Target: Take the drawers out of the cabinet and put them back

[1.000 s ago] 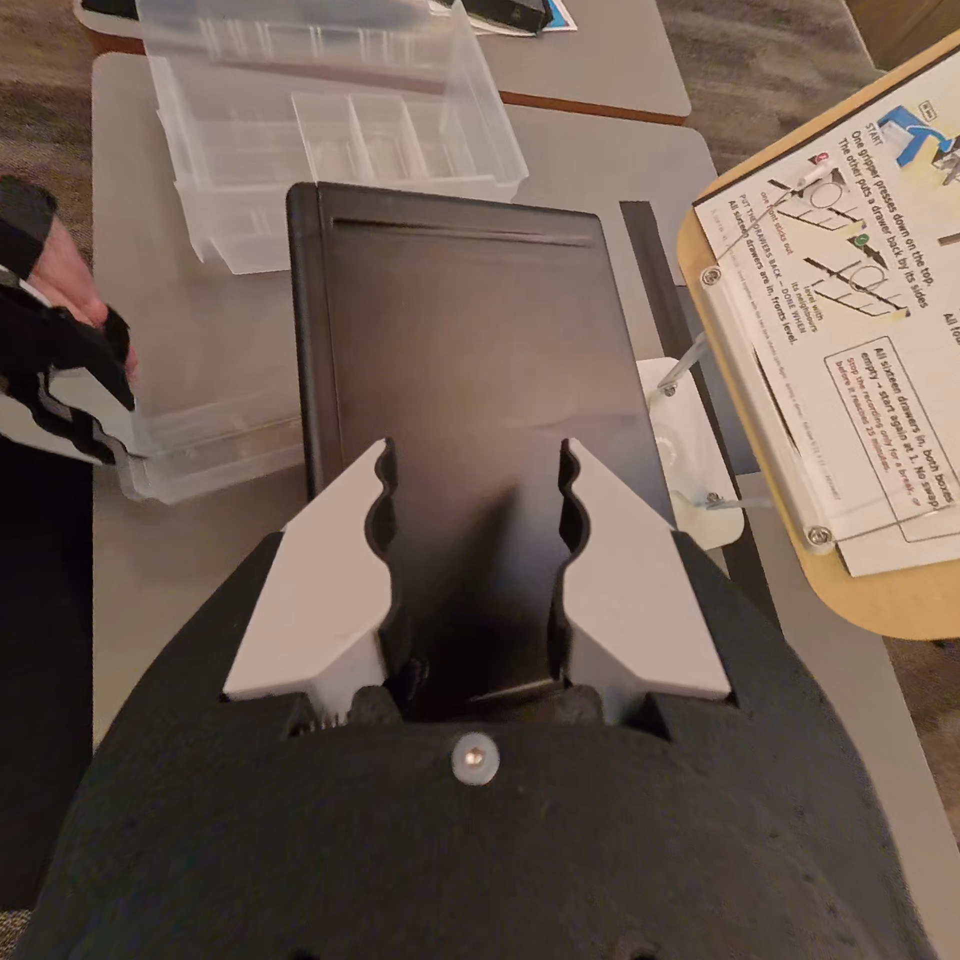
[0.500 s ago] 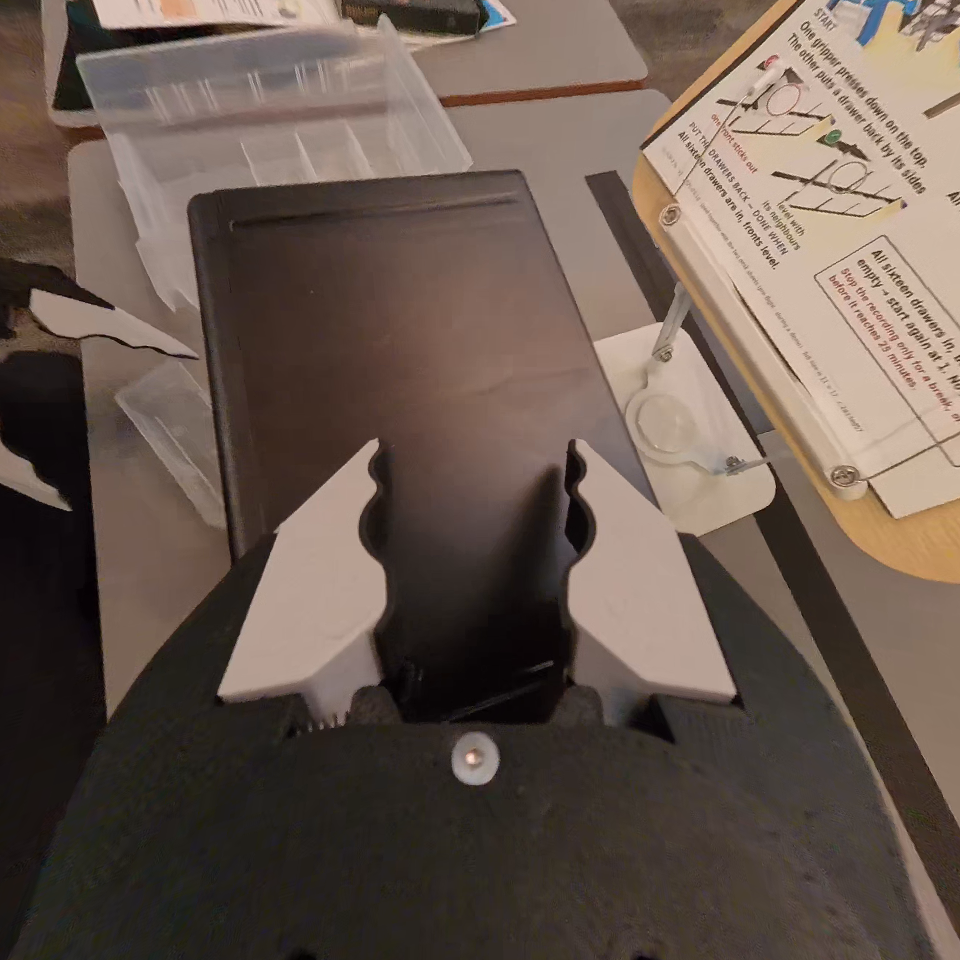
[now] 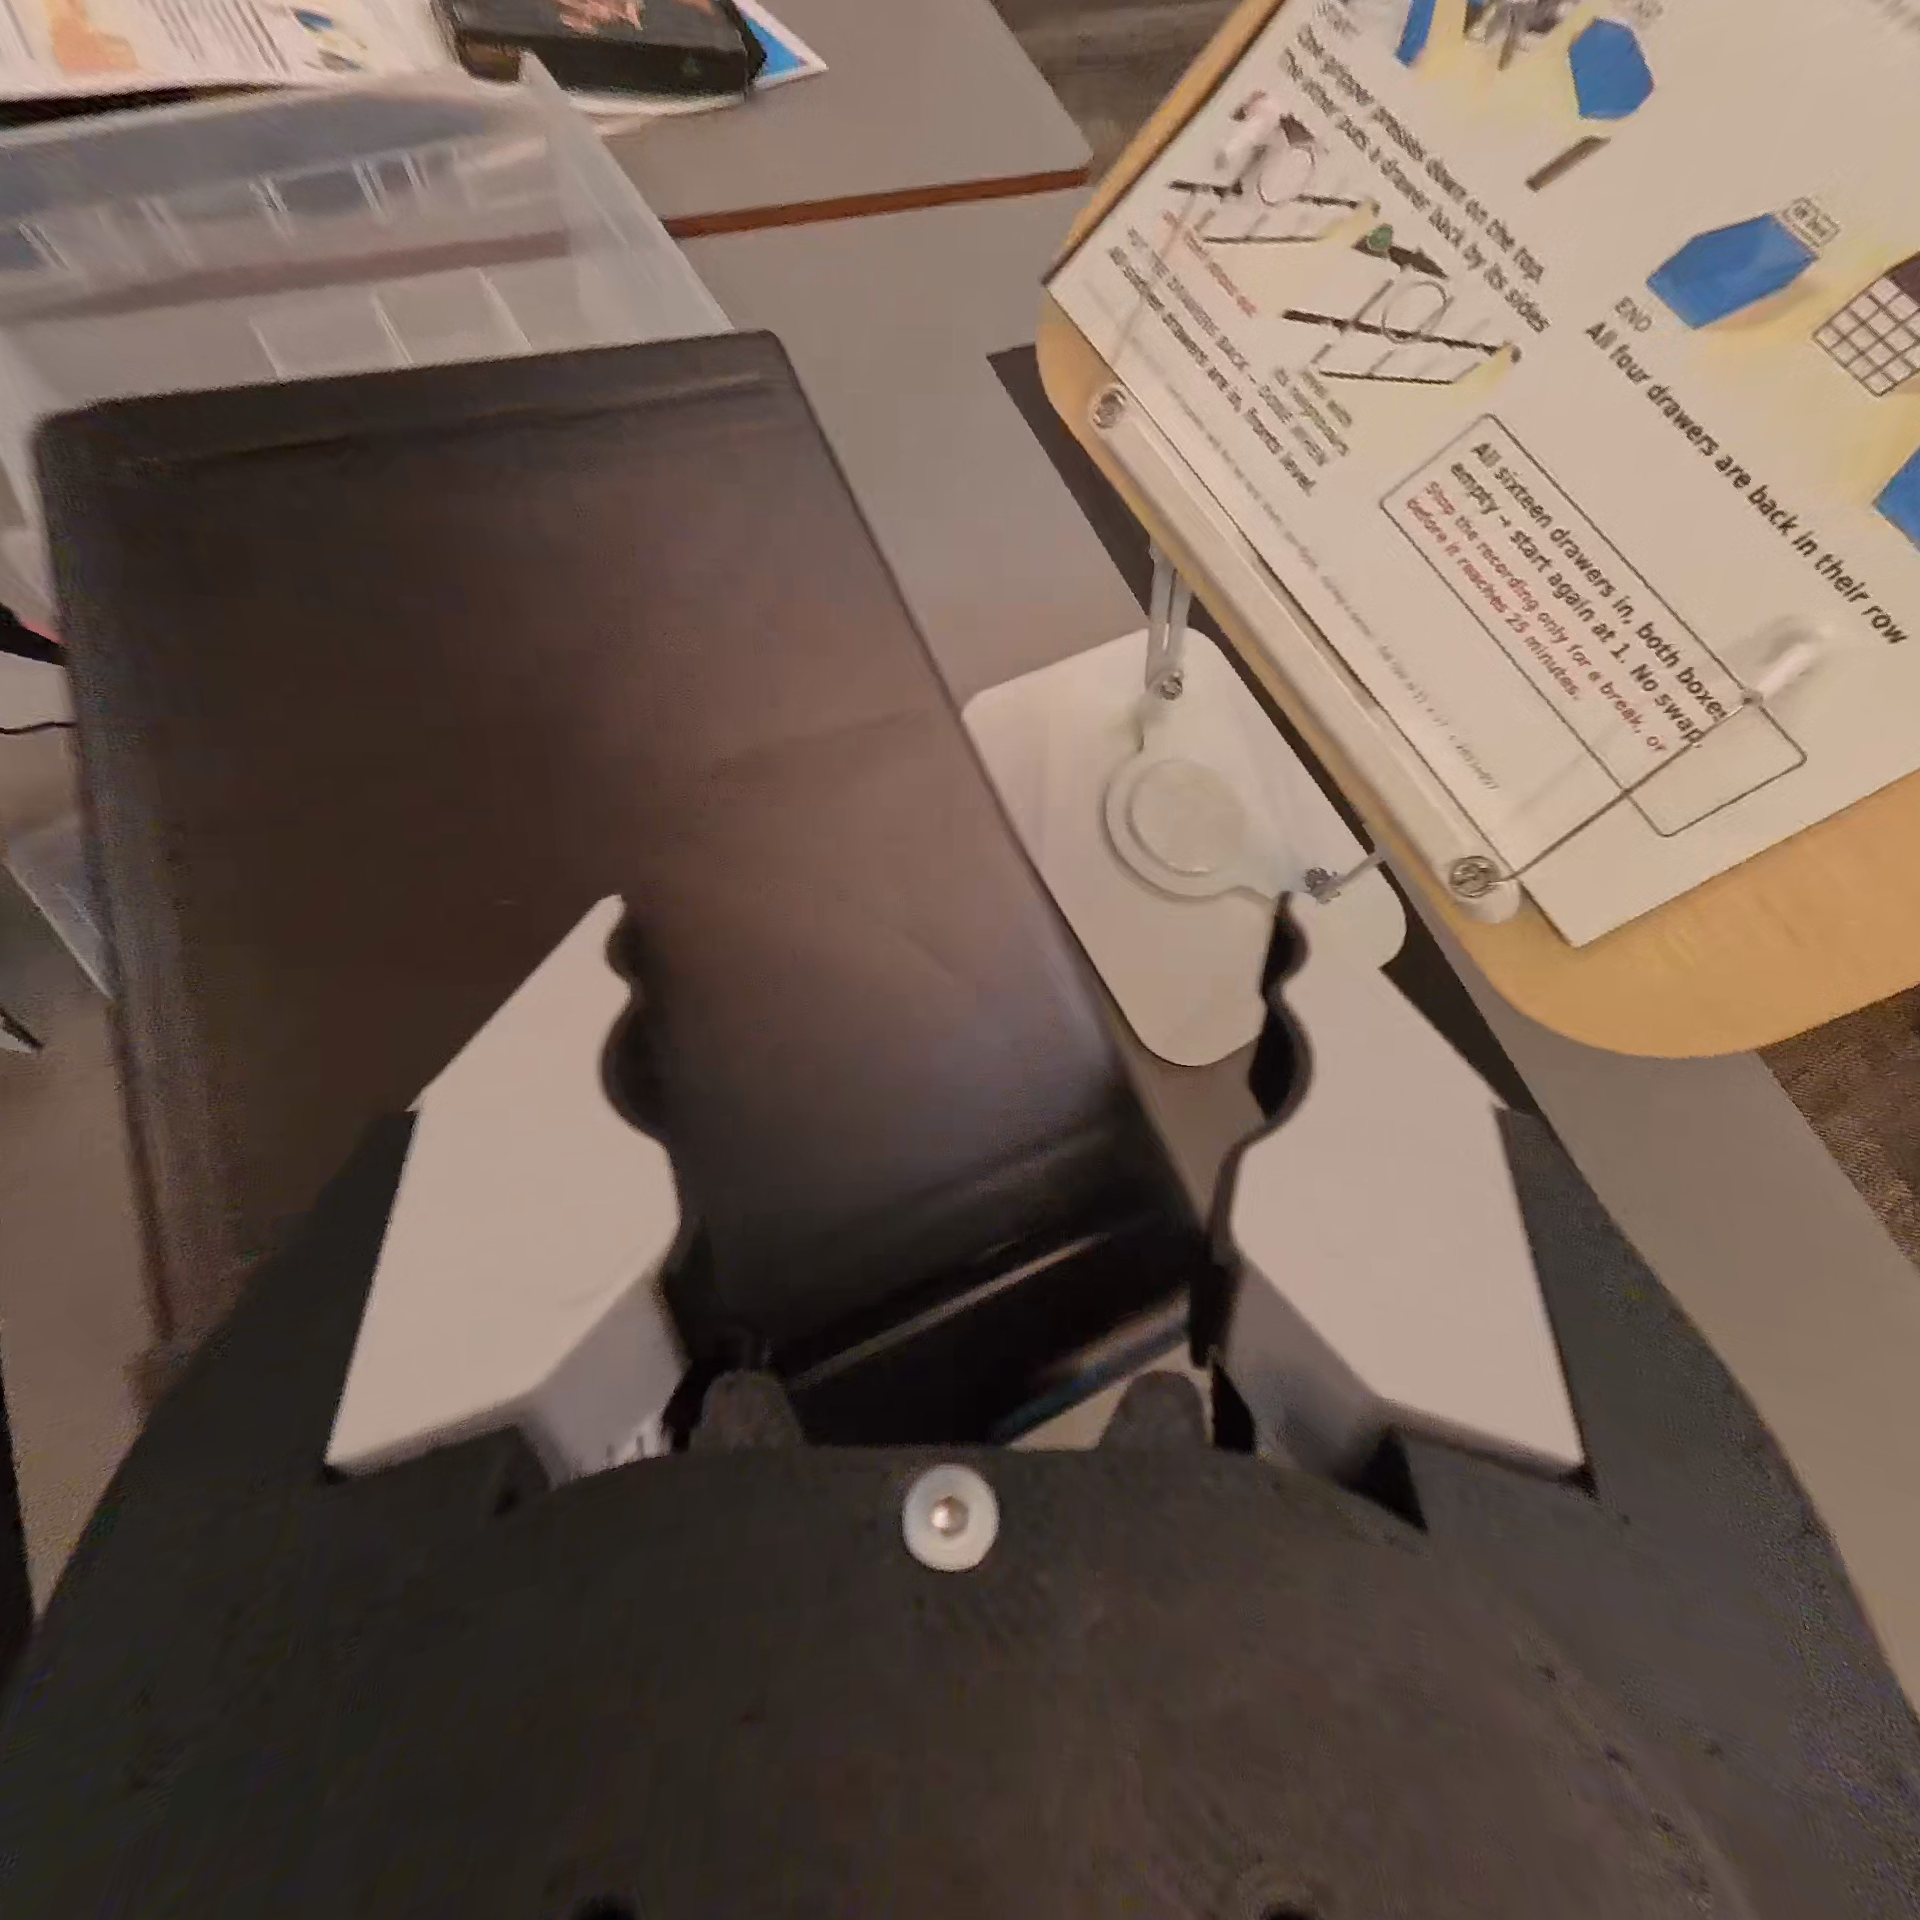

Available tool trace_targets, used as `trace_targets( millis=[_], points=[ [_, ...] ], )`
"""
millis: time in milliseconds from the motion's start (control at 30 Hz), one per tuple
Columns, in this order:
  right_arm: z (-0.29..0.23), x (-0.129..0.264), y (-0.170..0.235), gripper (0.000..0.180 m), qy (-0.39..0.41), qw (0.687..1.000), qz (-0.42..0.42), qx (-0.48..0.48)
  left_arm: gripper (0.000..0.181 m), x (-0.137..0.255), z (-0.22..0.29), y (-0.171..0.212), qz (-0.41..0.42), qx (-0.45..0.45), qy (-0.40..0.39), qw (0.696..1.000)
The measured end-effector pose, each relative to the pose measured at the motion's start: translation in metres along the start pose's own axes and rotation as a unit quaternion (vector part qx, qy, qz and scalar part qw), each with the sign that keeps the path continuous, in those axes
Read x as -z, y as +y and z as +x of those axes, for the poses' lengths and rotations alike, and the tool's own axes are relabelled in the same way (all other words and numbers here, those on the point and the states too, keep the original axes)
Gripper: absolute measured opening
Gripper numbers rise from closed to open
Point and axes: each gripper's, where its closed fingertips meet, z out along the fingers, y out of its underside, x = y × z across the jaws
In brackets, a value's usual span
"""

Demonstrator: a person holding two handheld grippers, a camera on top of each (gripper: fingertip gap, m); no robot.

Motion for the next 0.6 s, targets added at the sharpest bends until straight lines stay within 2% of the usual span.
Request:
trace_targets(
  millis=[33, 100, 200, 233, 500, 600],
  points=[
    [0.01, -0.003, 0.001, 0.125, -0.002, 1.0, -0.007, 0.001, 0.131, -0.002, 0.003, 0.003, -0.007, 0.001, 0.01, 1.0],
    [0.023, -0.01, 0.005, 0.125, -0.031, 0.999, -0.022, -0.014, 0.131, -0.005, 0.006, 0.006, -0.014, 0.004, 0.02, 1.0],
    [0.011, -0.015, 0.013, 0.097, -0.133, 0.987, -0.042, -0.081, 0.122, -0.008, 0.006, 0.01, -0.019, 0.0, 0.029, 0.999],
    [0.007, -0.015, 0.014, 0.096, -0.148, 0.983, -0.039, -0.099, 0.117, -0.009, 0.007, 0.01, -0.016, 0.002, 0.037, 0.999],
    [-0.003, 0.009, 0.032, 0.091, -0.073, 0.973, -0.016, -0.217, 0.109, -0.011, 0.009, 0.014, -0.013, 0.006, 0.054, 0.998],
    [-0.019, 0.023, 0.036, 0.081, -0.063, 0.971, 0.002, -0.23, 0.11, -0.01, 0.01, 0.019, -0.021, 0.001, 0.054, 0.998]
  ],
)
